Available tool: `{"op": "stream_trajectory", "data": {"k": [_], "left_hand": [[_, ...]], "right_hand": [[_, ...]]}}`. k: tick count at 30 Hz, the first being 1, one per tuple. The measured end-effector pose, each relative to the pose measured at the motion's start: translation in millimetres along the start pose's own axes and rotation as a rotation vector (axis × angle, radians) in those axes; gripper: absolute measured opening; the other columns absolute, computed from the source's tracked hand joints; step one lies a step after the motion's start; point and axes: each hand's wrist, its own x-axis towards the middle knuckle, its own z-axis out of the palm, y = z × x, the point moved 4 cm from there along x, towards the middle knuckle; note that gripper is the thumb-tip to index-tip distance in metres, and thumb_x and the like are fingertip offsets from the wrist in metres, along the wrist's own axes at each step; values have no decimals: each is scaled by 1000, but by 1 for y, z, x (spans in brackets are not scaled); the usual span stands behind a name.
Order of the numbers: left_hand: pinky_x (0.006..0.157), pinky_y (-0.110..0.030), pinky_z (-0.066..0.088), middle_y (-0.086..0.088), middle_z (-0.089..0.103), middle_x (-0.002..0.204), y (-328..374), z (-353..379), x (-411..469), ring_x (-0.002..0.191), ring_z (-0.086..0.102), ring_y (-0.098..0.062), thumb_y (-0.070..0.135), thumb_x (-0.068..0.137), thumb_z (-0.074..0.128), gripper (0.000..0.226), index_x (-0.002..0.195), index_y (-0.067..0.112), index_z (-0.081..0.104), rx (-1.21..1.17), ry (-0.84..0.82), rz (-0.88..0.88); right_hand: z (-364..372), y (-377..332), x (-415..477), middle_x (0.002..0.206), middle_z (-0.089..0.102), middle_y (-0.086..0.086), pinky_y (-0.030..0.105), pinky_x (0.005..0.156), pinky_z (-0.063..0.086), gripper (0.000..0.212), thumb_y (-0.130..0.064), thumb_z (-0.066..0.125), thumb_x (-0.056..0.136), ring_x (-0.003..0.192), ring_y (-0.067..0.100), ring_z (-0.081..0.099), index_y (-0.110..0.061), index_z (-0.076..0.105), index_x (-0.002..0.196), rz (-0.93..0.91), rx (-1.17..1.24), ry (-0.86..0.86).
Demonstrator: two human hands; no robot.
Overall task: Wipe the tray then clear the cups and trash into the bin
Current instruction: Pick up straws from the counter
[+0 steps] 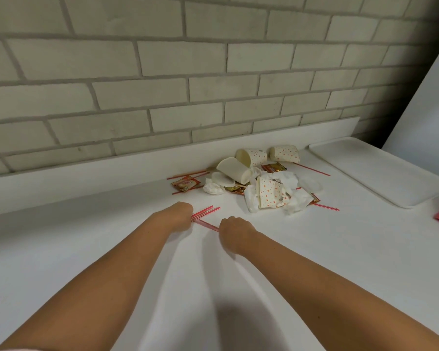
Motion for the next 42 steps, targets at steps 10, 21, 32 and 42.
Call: {"op": "stream_trajectory", "data": {"k": [10, 21, 32, 42], "left_hand": [[84, -30, 43, -15, 52, 121, 19, 12, -16, 107, 53, -26, 1, 92, 38, 28, 118, 0, 48, -49, 57, -86], [98, -28, 40, -14, 42, 131, 54, 33, -36, 120, 44, -25, -1, 94, 33, 33, 126, 1, 39, -61, 204, -164], [85, -32, 46, -18, 56, 119, 121, 33, -59, 107, 57, -30, 1, 95, 34, 27, 119, 1, 45, -446, 173, -73], [92, -35, 44, -16, 55, 124, 257, 48, -80, 112, 54, -30, 10, 99, 30, 30, 119, 0, 50, -560, 28, 99]], "right_hand": [[17, 13, -20, 126, 44, 18, 32, 92, 44, 38, -3, 43, 93, 109, 27, 47, 1, 37, 129, 75, 93, 4], [27, 24, -50, 125, 43, 17, 31, 86, 44, 36, 1, 40, 92, 111, 29, 52, 0, 36, 128, 123, 175, 94], [36, 92, -95, 80, 42, 3, 29, 65, 36, 14, 1, 33, 92, 85, 26, 46, -11, 29, 98, 199, 537, -18], [81, 215, -177, 80, 45, -2, 22, 56, 34, 18, -3, 33, 91, 78, 20, 46, -14, 46, 92, 392, 818, -46]]}}
